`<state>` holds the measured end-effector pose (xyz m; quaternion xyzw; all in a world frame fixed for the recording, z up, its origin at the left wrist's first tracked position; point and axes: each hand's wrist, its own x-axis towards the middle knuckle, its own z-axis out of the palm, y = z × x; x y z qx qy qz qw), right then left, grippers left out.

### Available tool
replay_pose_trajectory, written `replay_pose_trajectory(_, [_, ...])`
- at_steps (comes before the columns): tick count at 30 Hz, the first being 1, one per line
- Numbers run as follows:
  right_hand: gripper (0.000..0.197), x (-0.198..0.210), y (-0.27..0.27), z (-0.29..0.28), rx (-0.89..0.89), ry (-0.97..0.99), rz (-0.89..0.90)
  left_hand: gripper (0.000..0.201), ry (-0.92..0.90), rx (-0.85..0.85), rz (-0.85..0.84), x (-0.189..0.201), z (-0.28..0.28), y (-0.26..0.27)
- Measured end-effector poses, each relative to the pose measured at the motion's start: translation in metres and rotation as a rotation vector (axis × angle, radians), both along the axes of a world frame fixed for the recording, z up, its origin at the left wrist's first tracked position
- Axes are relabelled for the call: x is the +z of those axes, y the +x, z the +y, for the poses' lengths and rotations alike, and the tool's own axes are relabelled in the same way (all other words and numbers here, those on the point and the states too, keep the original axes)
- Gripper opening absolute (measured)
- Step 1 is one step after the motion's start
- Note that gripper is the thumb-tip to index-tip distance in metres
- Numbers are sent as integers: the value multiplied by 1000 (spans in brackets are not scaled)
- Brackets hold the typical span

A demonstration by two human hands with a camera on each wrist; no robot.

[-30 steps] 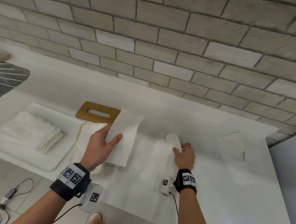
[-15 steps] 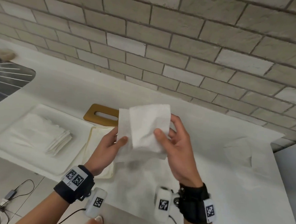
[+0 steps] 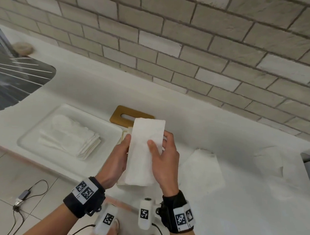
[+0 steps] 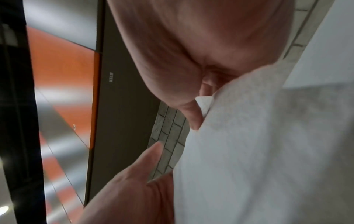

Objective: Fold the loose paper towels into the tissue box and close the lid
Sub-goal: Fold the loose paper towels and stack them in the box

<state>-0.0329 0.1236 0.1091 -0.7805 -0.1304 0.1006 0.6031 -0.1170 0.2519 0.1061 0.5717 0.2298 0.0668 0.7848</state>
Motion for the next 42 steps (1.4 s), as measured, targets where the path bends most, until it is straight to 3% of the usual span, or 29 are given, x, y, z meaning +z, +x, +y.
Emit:
replay_pose_trajectory(3, [42,2,-17,10,-48,-42,-96,33,173,-23,2,-10,15,-4])
replay_pose_trajectory(5, [57,0,-29,11,-119,-67,-149,31,159,2,-7,-17,23,-4])
replay_pose_trajectory(9, [58,-27,-45,14,9,-8,94,31,93,52,21,-25,32,0])
replay_pose_trajectory(12, [52,-60,-49,14,14,-126,98,26,284,17,110,-51,44,8])
replay_pose_trajectory(15, [43,-76,-51,13,87,-287,64,45,427,5,166,-71,62,21])
replay_pose_trajectory(17, [35,-81,-49,13,109,-395,45,53,551,24,153,-73,74,31])
replay_pose_trajectory(21, [27,-76,-41,21,146,-558,21,49,936,45,6,-70,88,41])
replay_pose_trajectory(23, [29,-73,-40,24,154,-606,-18,38,1109,-103,-93,-69,89,41])
replay_pose_trajectory(25, [31,-71,-41,25,193,-647,-40,34,1219,-410,-97,-70,88,41])
replay_pose_trajectory(26, [31,-71,-41,24,209,-652,-43,44,1281,-586,-42,-72,86,42])
replay_pose_trajectory(29, [20,-70,-35,4,114,-572,-87,107,1559,-980,294,-79,74,45])
replay_pose_trajectory(31, [10,-75,-18,-23,-68,-529,-116,130,1621,-1057,393,-79,65,45])
replay_pose_trajectory(33, [8,-84,7,-59,-251,-527,-90,138,1587,-1069,431,-70,60,46])
replay_pose_trajectory(35, [18,-98,34,-98,-396,-571,-8,130,1524,-967,424,-53,52,48])
replay_pose_trajectory(38, [55,-122,69,-138,-526,-667,189,84,1556,-648,179,-26,20,47])
replay_pose_trajectory(40, [84,-133,86,-147,-524,-781,266,54,1532,-464,-10,-11,-17,49])
replay_pose_trajectory(42, [102,-141,97,-150,-447,-917,289,40,1446,-411,-69,-4,-61,59])
